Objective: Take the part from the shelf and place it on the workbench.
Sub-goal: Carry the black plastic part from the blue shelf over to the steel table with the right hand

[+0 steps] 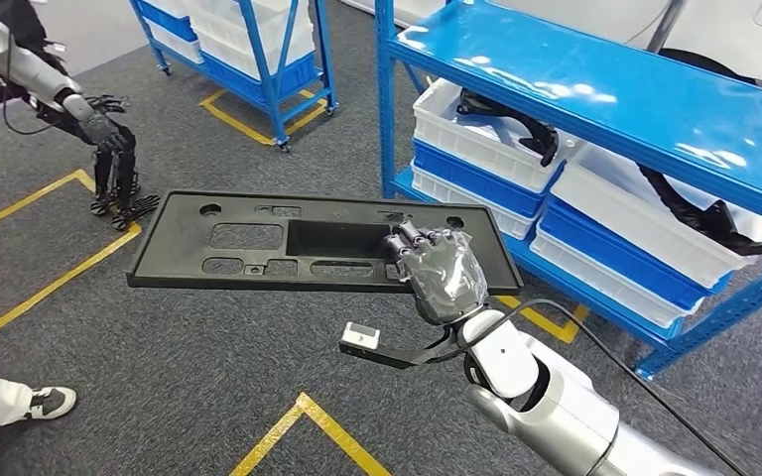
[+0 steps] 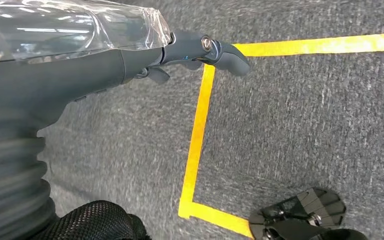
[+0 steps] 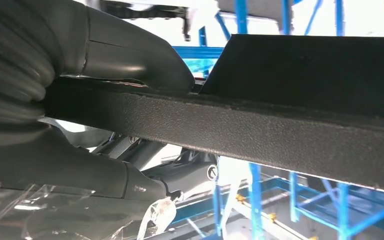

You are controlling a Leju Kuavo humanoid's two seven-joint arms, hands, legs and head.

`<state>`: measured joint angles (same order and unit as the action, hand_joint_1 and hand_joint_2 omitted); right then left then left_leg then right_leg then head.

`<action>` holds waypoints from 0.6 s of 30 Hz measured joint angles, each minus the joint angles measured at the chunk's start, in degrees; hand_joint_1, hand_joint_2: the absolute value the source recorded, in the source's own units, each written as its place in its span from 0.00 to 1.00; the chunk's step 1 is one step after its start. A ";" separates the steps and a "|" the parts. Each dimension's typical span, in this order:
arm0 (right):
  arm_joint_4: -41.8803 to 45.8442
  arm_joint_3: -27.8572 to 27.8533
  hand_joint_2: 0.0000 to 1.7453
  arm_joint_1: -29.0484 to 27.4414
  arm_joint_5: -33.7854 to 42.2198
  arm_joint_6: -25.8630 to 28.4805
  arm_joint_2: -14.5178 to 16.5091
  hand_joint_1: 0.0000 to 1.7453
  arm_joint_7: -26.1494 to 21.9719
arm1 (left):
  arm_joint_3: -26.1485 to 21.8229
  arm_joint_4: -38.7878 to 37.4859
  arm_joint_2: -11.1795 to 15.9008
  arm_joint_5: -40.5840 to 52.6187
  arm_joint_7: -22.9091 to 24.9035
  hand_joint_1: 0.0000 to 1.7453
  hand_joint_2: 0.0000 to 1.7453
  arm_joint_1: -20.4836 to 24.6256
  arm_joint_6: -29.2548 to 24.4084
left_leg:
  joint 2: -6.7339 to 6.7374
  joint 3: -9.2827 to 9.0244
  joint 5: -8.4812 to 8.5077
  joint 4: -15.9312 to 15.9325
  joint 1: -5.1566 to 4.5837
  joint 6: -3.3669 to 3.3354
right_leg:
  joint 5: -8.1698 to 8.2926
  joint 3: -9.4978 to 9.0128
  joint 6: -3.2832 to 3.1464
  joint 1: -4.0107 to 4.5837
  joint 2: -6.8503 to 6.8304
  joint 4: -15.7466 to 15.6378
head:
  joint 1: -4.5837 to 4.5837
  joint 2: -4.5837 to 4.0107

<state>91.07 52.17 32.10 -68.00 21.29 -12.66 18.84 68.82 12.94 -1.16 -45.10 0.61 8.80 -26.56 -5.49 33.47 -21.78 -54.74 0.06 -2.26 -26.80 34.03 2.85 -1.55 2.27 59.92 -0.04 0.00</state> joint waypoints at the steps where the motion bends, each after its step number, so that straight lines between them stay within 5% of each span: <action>1: 0.00 0.00 1.00 -0.01 0.01 0.00 -0.01 1.00 0.00 | 0.00 0.00 0.00 0.04 0.00 0.00 1.00 0.04 -0.01 | -0.54 0.24 -0.06 -0.22 0.02 0.30 | 0.71 -0.93 -0.13 -0.06 0.78 -2.19 | -0.01 0.00; 4: 0.01 0.00 1.00 0.01 0.02 0.00 0.01 1.00 0.01 | -0.01 0.00 0.06 0.10 0.00 0.00 1.00 -0.07 -0.03 | -1.66 0.89 0.06 -0.35 0.17 1.19 | 0.90 -1.25 -1.07 0.20 0.17 -3.16 | -0.06 0.00; 6: 0.01 0.00 1.00 0.14 0.07 0.00 0.04 1.00 0.02 | -0.01 0.00 0.16 0.10 0.00 0.00 1.00 -0.11 -0.04 | 0.37 1.79 -0.99 -2.19 0.13 1.84 | 1.02 -1.40 -1.78 0.12 -0.96 -3.35 | -0.21 0.00; 8: 0.01 0.00 1.00 0.20 0.16 -0.01 0.03 1.00 0.06 | -0.01 0.00 0.20 0.10 0.00 0.00 1.00 0.03 -0.04 | 3.38 4.82 -4.03 -8.57 0.17 2.53 | 0.94 -1.56 -2.28 0.11 -2.16 -3.41 | -0.42 0.00; 11: 0.01 0.00 1.00 0.12 0.28 -0.08 0.02 1.00 0.00 | -0.01 0.00 0.18 0.10 0.00 0.00 1.00 0.06 -0.03 | 4.41 9.50 -6.79 -17.52 0.55 3.08 | 0.71 -1.65 -2.49 0.24 -4.09 -3.40 | -0.47 0.00; 12: 0.01 0.00 1.00 0.11 0.31 -0.09 0.02 1.00 -0.03 | -0.01 0.00 0.19 0.10 0.00 0.00 1.00 0.03 -0.03 | 4.53 9.20 -5.93 -16.76 0.59 3.05 | 0.60 -1.74 -2.45 0.25 -4.71 -3.40 | -0.47 0.00; 15: 0.01 0.00 1.00 0.14 0.38 -0.09 0.03 1.00 -0.09 | -0.01 -0.01 0.20 0.10 0.02 0.00 1.00 0.03 -0.02 | 7.06 3.30 -0.83 -5.08 0.04 2.13 | 0.10 -2.34 -1.98 0.42 -6.47 -3.40 | -0.47 -0.01; 17: 0.01 0.00 1.00 0.21 0.43 -0.09 0.03 1.00 -0.10 | -0.01 -0.02 0.20 0.10 0.05 0.00 1.00 -0.03 -0.02 | 8.47 1.27 0.34 -0.72 -0.63 1.36 | -0.22 -2.60 -1.47 0.64 -7.42 -3.46 | -0.46 -0.01; 18: 0.01 0.00 1.00 0.25 0.44 -0.09 0.05 1.00 -0.10 | -0.01 -0.02 0.20 0.10 0.07 0.00 1.00 -0.09 -0.02 | 8.11 1.37 0.24 -0.53 -0.87 1.11 | -0.31 -2.68 -1.20 0.71 -7.90 -3.57 | -0.46 -0.01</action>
<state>91.08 52.17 32.35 -67.55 21.20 -12.61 18.74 68.81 12.92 -0.96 -45.00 0.68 8.71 -26.58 2.62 34.85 -21.54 -55.26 -0.81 -1.15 -27.11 31.34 1.65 -0.84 -5.63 56.34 -0.50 -0.01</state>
